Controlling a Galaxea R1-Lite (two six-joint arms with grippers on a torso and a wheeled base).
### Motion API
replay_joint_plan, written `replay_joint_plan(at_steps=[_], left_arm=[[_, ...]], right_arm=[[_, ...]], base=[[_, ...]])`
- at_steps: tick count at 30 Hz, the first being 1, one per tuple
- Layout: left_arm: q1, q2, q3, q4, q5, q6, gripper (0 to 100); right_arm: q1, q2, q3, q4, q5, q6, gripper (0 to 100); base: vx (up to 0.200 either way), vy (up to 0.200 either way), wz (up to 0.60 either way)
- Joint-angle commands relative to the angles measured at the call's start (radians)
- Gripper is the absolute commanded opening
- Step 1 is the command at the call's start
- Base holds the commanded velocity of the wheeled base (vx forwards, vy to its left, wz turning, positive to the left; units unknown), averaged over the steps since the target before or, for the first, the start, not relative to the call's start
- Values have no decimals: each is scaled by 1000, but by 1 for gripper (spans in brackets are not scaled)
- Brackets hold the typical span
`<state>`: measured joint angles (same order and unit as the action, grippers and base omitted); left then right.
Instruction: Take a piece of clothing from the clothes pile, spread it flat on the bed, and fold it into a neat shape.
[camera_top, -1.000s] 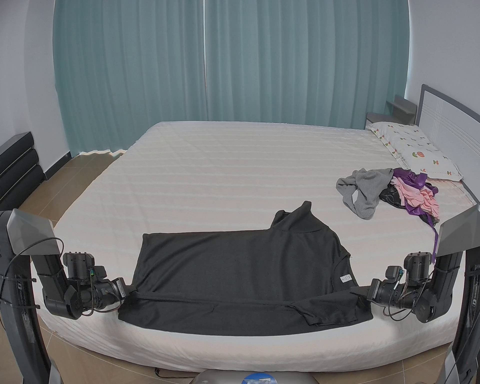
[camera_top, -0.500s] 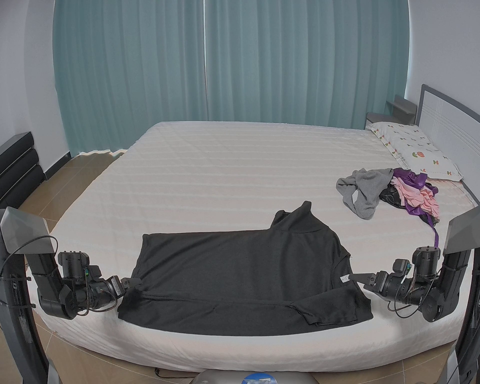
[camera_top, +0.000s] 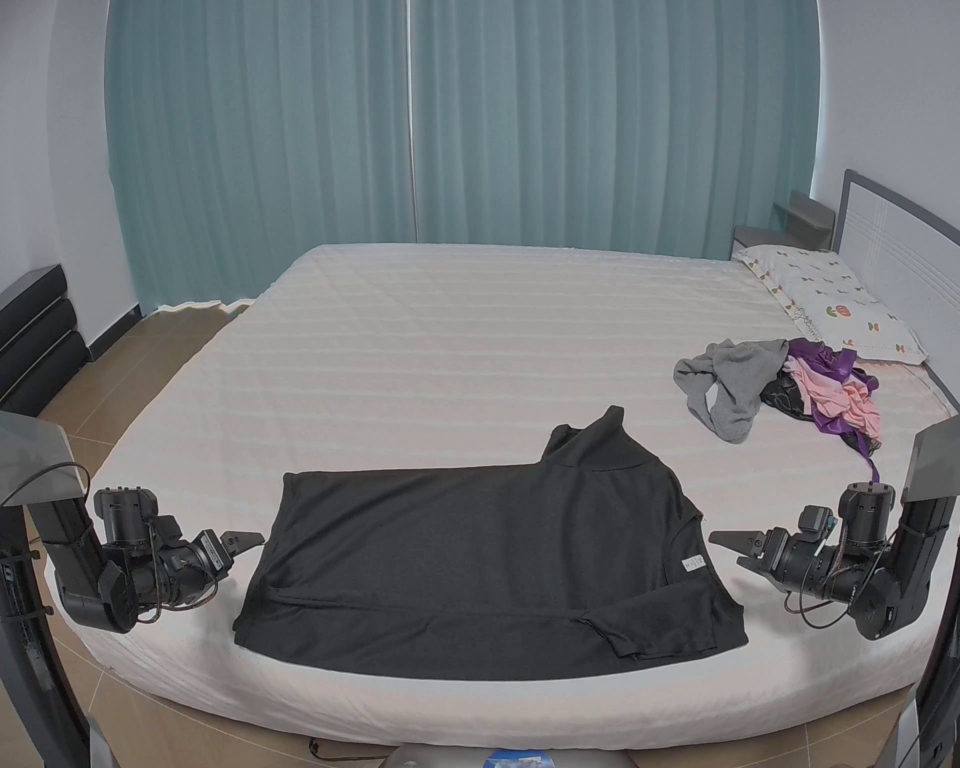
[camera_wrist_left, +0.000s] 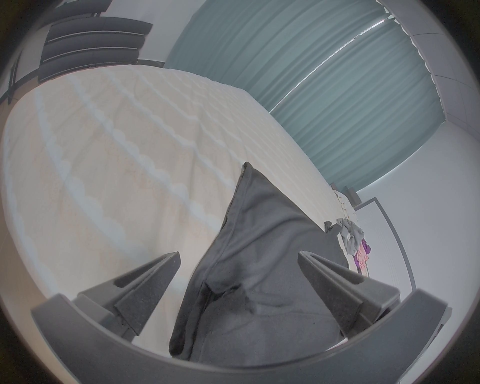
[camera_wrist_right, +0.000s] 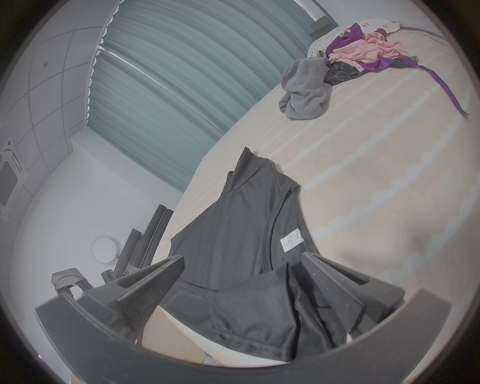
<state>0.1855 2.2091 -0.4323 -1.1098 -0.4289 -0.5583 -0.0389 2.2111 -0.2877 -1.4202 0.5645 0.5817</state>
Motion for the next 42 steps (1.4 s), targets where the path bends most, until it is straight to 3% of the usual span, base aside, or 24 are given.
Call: replay_joint_plan(at_steps=[1, 30, 38, 42], left_arm=[[0, -9, 0, -1, 2, 0, 100], [0, -9, 10, -13, -2, -5, 100], [-55, -3, -121, 19, 2, -64, 100], [-81, 75, -286, 85, 4, -66, 100]], right_arm=[[-1, -5, 1, 0, 0, 0, 100], [4, -1, 2, 1, 0, 0, 100], [10, 1, 4, 1, 0, 0, 100], [11, 1, 5, 1, 0, 0, 100]], base=[[0, 0, 0], [0, 41, 0], [0, 0, 0], [0, 0, 0]])
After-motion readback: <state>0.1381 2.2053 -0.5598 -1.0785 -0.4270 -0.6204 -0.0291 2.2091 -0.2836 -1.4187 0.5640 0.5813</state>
